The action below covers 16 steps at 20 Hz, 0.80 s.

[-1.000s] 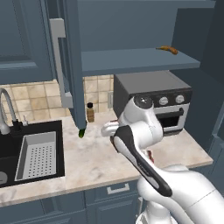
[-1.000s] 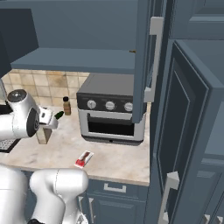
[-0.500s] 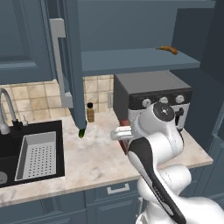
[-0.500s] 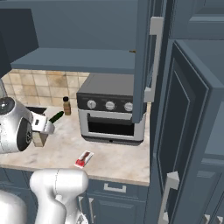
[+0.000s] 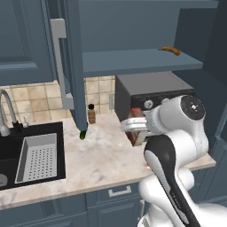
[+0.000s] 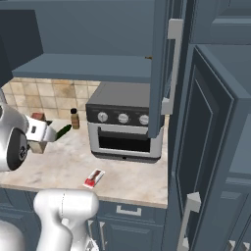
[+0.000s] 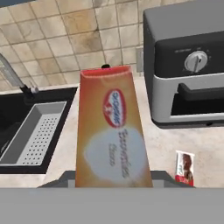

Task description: Pick the bar and boxed food from the counter and place them in the cabinets closest to them.

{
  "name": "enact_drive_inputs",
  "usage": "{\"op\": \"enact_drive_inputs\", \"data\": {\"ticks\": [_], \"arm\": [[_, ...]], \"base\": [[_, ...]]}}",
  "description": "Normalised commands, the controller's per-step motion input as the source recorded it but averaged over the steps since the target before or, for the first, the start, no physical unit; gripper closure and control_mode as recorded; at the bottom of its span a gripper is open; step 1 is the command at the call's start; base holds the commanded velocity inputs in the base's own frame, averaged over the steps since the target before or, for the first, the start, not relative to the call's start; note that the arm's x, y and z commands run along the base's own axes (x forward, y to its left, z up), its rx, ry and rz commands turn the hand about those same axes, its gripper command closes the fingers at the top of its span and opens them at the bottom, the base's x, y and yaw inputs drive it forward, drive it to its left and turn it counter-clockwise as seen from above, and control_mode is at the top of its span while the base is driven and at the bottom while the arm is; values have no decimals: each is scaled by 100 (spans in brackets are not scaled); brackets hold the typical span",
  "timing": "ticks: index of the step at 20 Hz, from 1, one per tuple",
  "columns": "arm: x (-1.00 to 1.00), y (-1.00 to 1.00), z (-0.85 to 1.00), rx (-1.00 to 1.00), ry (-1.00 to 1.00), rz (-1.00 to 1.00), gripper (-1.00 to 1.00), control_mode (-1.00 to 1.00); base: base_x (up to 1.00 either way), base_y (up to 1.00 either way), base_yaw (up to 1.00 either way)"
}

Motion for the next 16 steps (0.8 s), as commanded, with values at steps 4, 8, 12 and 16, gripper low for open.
{"op": "enact_drive_inputs", "data": {"ticks": [4,8,12,16], "arm": [[-26,-12,67,6,-11,0,100,-100],[-21,-11,67,5,-10,0,100,-100],[-17,-10,67,5,-8,0,100,-100],[-11,-12,62,5,-5,-2,100,-100]], "base": [[0,0,0],[0,0,0],[0,0,0],[0,0,0]]}}
